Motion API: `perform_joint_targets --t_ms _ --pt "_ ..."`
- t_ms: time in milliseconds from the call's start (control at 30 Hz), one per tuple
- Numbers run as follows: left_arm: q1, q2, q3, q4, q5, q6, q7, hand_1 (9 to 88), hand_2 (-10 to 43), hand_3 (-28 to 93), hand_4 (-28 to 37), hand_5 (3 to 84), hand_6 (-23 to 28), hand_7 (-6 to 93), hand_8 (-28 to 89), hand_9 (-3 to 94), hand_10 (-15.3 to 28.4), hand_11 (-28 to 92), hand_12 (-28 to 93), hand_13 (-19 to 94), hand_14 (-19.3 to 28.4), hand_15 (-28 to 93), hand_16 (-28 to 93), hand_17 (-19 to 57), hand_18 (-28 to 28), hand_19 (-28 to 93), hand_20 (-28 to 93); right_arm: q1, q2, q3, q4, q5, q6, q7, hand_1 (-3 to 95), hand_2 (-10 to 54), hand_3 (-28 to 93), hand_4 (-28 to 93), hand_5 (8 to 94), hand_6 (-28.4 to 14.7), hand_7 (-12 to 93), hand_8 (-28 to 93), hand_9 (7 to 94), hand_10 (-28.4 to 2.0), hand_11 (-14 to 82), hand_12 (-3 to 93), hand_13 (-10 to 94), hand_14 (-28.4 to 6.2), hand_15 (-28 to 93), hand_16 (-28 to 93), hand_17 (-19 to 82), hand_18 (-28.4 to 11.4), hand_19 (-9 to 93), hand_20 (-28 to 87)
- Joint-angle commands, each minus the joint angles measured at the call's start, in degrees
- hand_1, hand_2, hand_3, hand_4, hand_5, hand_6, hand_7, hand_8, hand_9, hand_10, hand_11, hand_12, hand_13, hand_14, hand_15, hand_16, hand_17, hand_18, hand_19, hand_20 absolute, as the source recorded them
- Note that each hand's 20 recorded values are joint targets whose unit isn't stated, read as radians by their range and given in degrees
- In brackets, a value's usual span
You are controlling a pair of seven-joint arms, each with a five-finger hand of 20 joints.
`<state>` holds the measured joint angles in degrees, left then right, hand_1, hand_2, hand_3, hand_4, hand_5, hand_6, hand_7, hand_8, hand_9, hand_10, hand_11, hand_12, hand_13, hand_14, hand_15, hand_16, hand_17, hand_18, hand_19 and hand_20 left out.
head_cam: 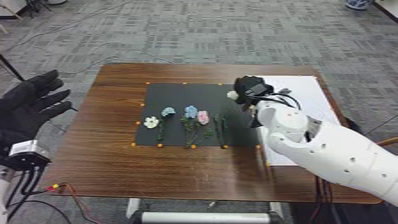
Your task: Arrange flowers
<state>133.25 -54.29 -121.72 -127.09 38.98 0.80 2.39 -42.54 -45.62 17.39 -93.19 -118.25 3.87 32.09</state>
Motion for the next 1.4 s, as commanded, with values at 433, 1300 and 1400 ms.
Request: perform_joint_targets --t_ms 433,1300,1400 --pt "-0.2 -0.14 0.27 0.11 0.02 0.05 -0.33 24.3 -6.3 70 -28.3 26.6 3.0 24.8 -12 20.4 11.6 28 11 13 14.8 45 -10 -7.8 20.9 42 7 3.7 -3.7 -5.7 3.3 -5.8 -1.7 -4.1 51.6 -9.5 85 -27 69.4 2.4 54 6 81.2 -6.1 28.2 56.2 72 -5.2 81 39 42 -20.0 93 51" --pt "0.1 -0.32 0.07 -0.06 0.1 -0.15 -0.16 24.5 -6.1 70 -28.3 26.5 2.9 24.6 -12 20.4 11.6 27 11 13 14.8 45 -10 -7.8 20.9 41 7 3.7 -2.6 -5.7 3.3 -7.1 -1.7 -6.3 47.8 -9.5 84 -28 61.4 2.3 46 1 76.4 -4.3 15.1 46.6 65 -6.4 81 39 37 -19.5 89 53" --pt "0.0 -0.23 0.15 -0.03 0.09 -0.05 -0.18 24.4 -6.1 70 -28.3 26.5 2.9 24.6 -12 20.4 11.6 27 11 13 14.8 44 -10 -7.8 21.0 41 7 3.5 -2.6 -5.3 3.2 -7.0 -2.0 -6.5 47.7 -9.5 84 -28 61.3 2.3 46 1 76.4 -4.5 14.9 46.6 65 -6.3 82 39 37 -19.5 89 53"
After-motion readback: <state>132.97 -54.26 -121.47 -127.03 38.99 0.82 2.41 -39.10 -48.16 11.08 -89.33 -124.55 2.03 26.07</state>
